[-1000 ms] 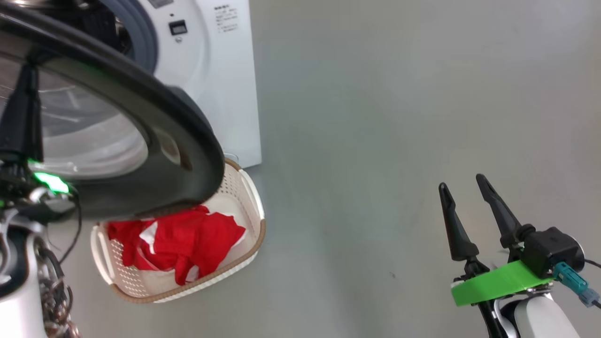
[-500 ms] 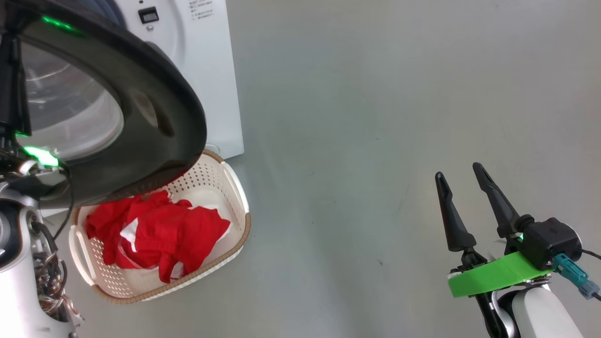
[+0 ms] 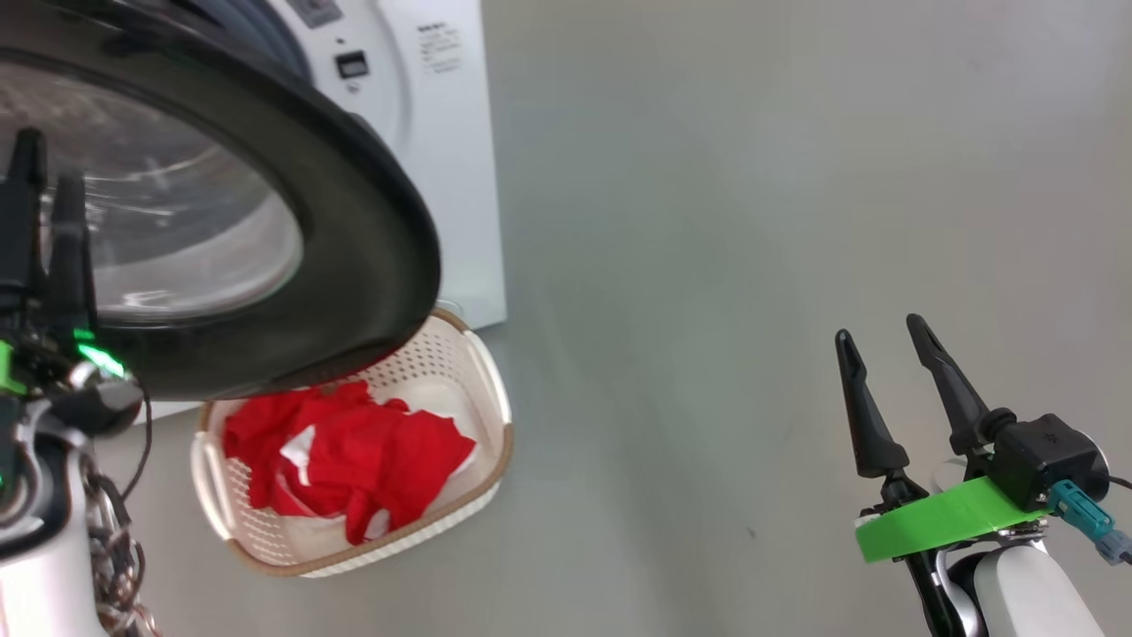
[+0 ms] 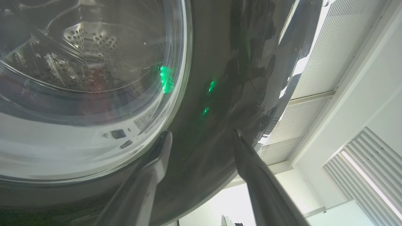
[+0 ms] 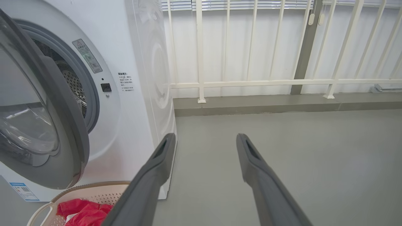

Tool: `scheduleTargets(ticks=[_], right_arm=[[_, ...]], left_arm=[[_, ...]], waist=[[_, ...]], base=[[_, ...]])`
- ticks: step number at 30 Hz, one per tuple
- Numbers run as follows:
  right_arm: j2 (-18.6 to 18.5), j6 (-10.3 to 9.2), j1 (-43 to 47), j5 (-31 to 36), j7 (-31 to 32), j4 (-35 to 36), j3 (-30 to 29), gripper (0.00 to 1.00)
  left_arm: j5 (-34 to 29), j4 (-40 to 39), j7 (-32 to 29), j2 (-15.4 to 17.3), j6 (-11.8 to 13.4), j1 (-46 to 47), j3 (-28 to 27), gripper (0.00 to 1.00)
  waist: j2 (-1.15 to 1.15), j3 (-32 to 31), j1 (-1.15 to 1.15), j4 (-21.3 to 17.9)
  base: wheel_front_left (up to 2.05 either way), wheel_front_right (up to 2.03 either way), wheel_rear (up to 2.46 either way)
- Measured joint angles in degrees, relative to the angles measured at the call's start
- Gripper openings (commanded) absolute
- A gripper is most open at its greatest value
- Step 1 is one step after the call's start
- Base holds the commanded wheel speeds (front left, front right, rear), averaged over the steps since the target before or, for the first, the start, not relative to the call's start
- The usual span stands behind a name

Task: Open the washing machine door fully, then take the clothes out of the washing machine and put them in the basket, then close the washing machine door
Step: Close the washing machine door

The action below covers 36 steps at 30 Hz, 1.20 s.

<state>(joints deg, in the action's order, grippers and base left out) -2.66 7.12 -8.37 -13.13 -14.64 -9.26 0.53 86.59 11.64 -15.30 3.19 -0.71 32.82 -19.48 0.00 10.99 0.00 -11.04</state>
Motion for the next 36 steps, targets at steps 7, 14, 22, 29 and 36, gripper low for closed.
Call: scheduleTargets(ticks=[7,14,22,29,36], right_arm=[[0.00,0.00,1.25,0.77,0.00,-0.43,-0.22,1.00],[0.00,0.00,2.99,0.60,0.00,-0.63,-0.35,1.00],[0.01,0.00,4.97,0.35,0.00,-0.49,-0.54,1.00],[0.02,0.00,6.10,0.09,0.00,-0.25,-1.23,1.00],[0.02,0.00,6.41,0.09,0.00,0.09,-1.47,1.00]], left_arm=[[-11.83,0.53,7.20,1.70,-3.93,-5.36,2.85,1.00],[-28.19,-1.92,19.14,6.22,-6.36,-11.95,10.07,1.00],[-42.17,-4.43,28.77,12.60,-6.43,-20.86,19.02,1.00],[-55.48,-6.80,29.62,13.25,-6.44,-25.54,19.74,1.00],[-64.73,-6.22,29.77,10.72,-6.38,-30.91,19.09,1.00]], waist=[[0.00,-3.31,0.00,3.02],[0.00,-7.34,0.00,5.64],[0.00,-11.17,0.00,7.90],[0.00,-13.18,0.00,8.80],[0.00,-14.68,0.00,8.65]], base=[[0.00,0.00,0.00],[0.00,0.00,0.00],[0.00,0.00,0.00],[0.00,0.00,0.00],[0.00,0.00,0.00]])
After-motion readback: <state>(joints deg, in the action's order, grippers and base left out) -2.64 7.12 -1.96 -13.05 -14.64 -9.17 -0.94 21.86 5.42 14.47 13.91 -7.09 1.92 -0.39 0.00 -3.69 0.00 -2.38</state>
